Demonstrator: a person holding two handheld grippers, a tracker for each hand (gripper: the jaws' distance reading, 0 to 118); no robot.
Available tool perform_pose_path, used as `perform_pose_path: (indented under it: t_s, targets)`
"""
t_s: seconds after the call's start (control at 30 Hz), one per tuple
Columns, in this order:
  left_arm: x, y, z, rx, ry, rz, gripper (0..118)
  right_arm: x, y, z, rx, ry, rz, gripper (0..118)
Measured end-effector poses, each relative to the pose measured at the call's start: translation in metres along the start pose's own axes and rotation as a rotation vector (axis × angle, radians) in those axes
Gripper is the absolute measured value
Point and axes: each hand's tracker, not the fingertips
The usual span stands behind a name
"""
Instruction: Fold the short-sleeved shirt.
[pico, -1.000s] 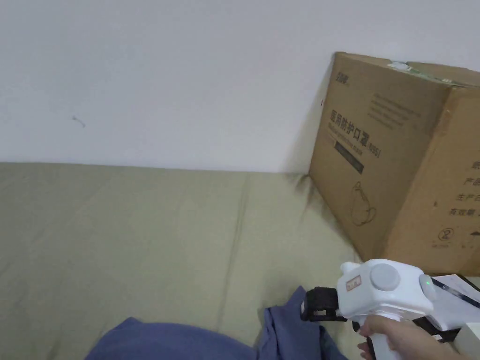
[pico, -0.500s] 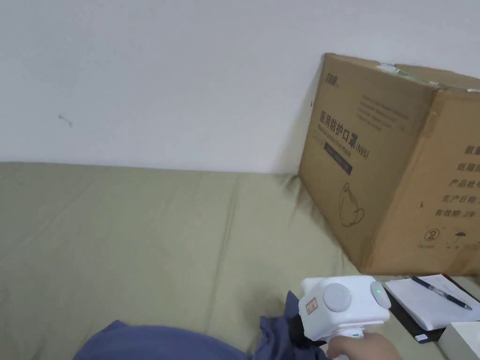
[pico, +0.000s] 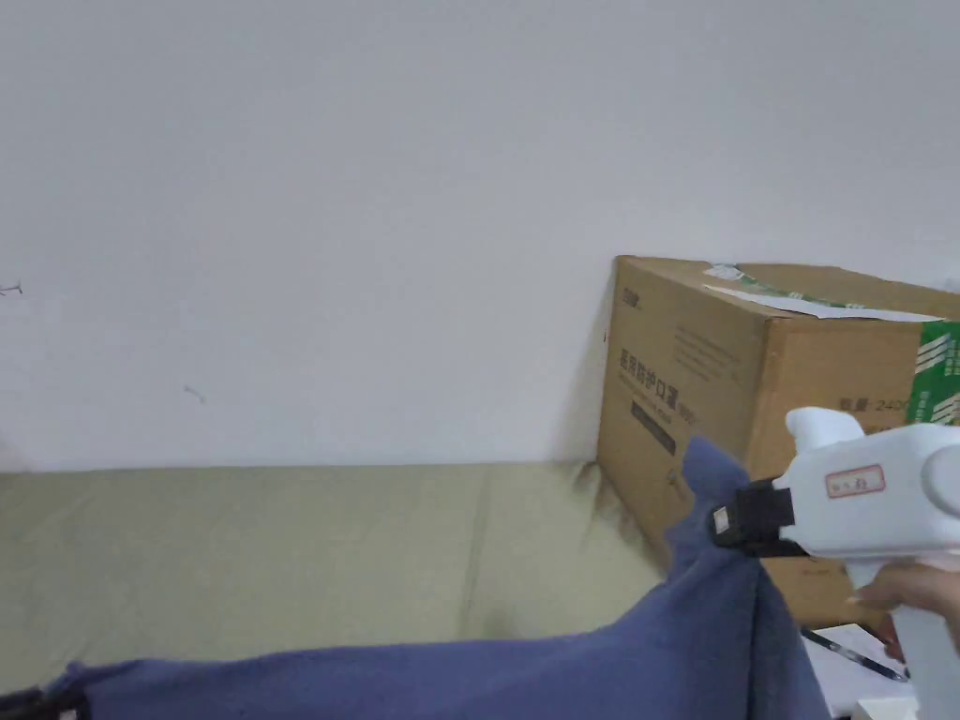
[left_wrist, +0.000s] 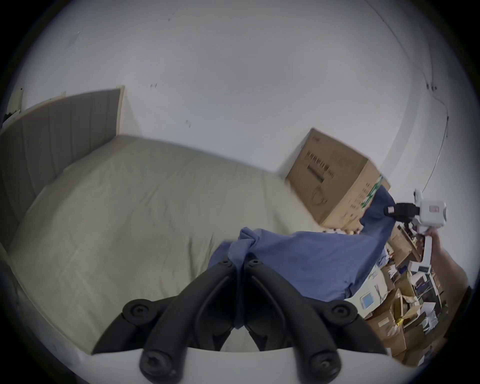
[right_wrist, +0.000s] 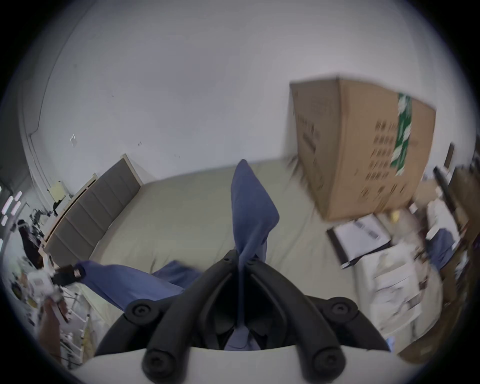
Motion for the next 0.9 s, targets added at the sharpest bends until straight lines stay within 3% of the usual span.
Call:
perform_pose_path:
  t_s: [0.17,0.33,0.53,0.73,0.9]
  targets:
    - [0.034,0.082,0.025,0.098,-0.012,-0.114,2,-0.012,0.069,0.074,0.132,-0.015,0.016,1]
    - [0.049,0.149,0.023,0.098,0.001,-0.093,2,-0.030,0.135,0.099,0.229,-0.066,0.058,1]
    - [0.052,0.198,0.010,0.174,0.001,-0.040,2,-0.055,0.205,0.089,0.298,-0.132,0.075,1]
    - [0.059,0.239,-0.019,0.249,0.055,-0.066,2,-0.080,0.259,0.058,0.393,-0.226,0.215,1]
    - [0.055,0.266,-0.044,0.343,0.072,-0.026,2,-0.089,0.284,0.018,0.446,-0.272,0.236,1]
